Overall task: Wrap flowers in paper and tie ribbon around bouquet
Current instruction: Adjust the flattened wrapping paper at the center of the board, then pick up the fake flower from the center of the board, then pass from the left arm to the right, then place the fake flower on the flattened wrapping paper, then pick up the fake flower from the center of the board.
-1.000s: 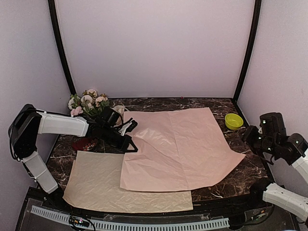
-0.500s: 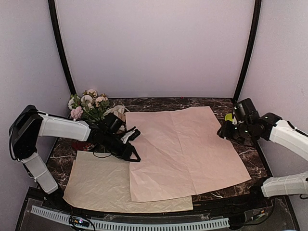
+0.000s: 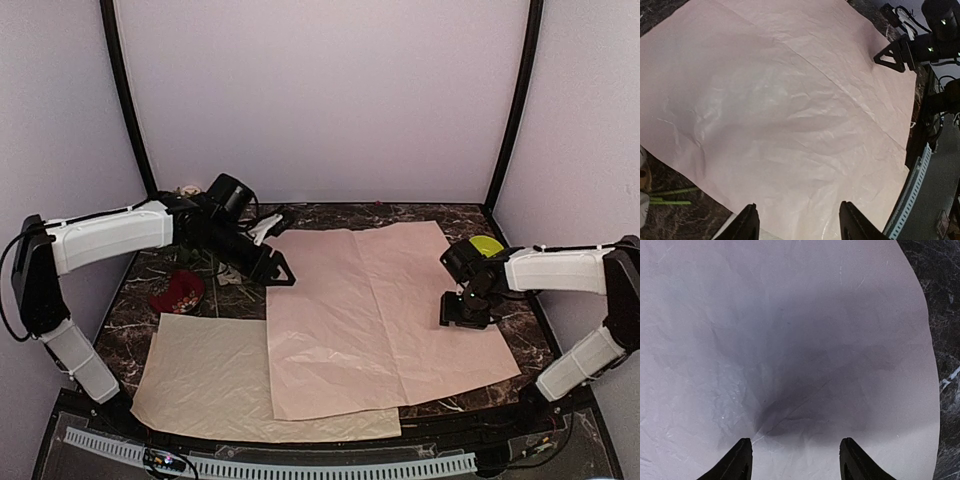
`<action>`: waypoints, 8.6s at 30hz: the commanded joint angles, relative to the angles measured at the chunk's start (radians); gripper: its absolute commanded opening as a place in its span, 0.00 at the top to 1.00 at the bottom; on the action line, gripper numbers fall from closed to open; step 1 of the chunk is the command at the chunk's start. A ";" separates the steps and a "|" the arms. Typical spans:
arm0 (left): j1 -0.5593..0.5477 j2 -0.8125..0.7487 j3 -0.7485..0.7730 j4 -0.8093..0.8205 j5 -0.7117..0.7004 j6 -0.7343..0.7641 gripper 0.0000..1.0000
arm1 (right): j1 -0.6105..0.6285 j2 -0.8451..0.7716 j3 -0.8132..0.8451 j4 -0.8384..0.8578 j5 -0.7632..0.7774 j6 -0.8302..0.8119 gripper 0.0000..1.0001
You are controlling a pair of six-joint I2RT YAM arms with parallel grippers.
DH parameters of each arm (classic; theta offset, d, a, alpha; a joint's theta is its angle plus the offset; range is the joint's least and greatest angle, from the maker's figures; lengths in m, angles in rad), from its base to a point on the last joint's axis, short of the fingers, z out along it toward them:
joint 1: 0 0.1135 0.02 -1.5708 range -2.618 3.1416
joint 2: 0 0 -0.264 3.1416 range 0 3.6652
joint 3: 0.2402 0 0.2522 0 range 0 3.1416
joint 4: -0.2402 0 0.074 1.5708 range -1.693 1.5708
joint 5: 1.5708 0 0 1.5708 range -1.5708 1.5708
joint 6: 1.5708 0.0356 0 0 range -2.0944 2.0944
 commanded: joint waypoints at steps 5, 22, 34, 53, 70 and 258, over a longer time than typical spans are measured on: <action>0.068 0.428 0.381 -0.086 -0.277 0.172 0.47 | 0.001 0.150 0.037 0.067 0.040 -0.055 0.39; 0.053 0.535 0.313 -0.163 -0.333 0.266 0.50 | -0.119 0.377 0.246 0.069 0.090 -0.206 0.39; 0.040 0.353 0.329 -0.133 -0.272 0.288 0.42 | -0.130 0.383 0.386 0.000 0.111 -0.277 0.40; 0.547 0.200 0.014 0.178 -0.204 -0.211 0.59 | -0.037 0.171 0.451 0.098 -0.011 -0.322 0.46; 0.545 0.320 0.010 0.169 -0.247 -0.223 0.71 | -0.025 0.195 0.440 0.094 -0.023 -0.332 0.45; 0.575 0.448 0.094 0.275 -0.353 -0.440 0.75 | -0.065 0.518 0.694 0.066 -0.261 -0.256 0.59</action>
